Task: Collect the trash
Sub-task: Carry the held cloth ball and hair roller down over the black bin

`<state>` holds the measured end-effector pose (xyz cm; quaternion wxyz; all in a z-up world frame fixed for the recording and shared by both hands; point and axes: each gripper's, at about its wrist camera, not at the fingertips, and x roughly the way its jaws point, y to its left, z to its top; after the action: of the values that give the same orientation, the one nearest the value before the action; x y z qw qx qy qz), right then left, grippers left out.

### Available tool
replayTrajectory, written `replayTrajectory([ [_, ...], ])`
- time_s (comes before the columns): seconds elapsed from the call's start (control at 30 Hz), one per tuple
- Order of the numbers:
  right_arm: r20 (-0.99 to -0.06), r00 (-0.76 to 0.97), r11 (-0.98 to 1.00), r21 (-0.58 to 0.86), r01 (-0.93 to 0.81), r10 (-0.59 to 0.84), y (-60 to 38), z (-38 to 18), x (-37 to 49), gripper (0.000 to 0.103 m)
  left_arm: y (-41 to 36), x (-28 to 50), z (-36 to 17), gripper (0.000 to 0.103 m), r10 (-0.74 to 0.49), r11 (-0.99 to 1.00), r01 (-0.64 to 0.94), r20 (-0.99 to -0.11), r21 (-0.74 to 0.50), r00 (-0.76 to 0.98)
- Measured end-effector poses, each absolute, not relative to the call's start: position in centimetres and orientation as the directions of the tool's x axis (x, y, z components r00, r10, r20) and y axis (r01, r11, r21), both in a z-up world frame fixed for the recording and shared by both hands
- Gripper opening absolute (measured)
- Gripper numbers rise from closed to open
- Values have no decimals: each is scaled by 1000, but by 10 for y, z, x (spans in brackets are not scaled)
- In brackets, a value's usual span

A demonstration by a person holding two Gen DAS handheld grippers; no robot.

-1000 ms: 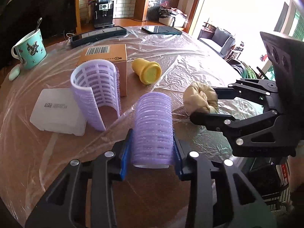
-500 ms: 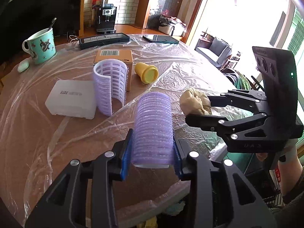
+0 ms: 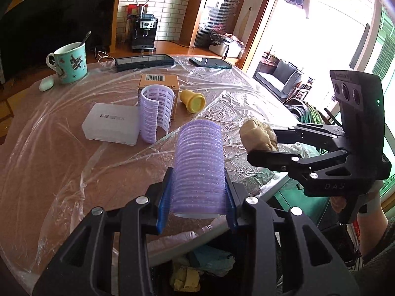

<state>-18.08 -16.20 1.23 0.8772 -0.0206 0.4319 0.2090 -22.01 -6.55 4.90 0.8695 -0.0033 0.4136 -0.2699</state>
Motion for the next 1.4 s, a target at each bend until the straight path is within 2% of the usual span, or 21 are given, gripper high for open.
replayTrajectory([
  [0.57,-761,537,898,133,-419,364,-154,23,-215,51,-50,-256,55,38,-467,859,461,-709,-221,529],
  [1.4,-787,475,876,166,-453,395,-145,8,-255,51,-40,-301,43,38,-443,860,470,-748,-198,495],
])
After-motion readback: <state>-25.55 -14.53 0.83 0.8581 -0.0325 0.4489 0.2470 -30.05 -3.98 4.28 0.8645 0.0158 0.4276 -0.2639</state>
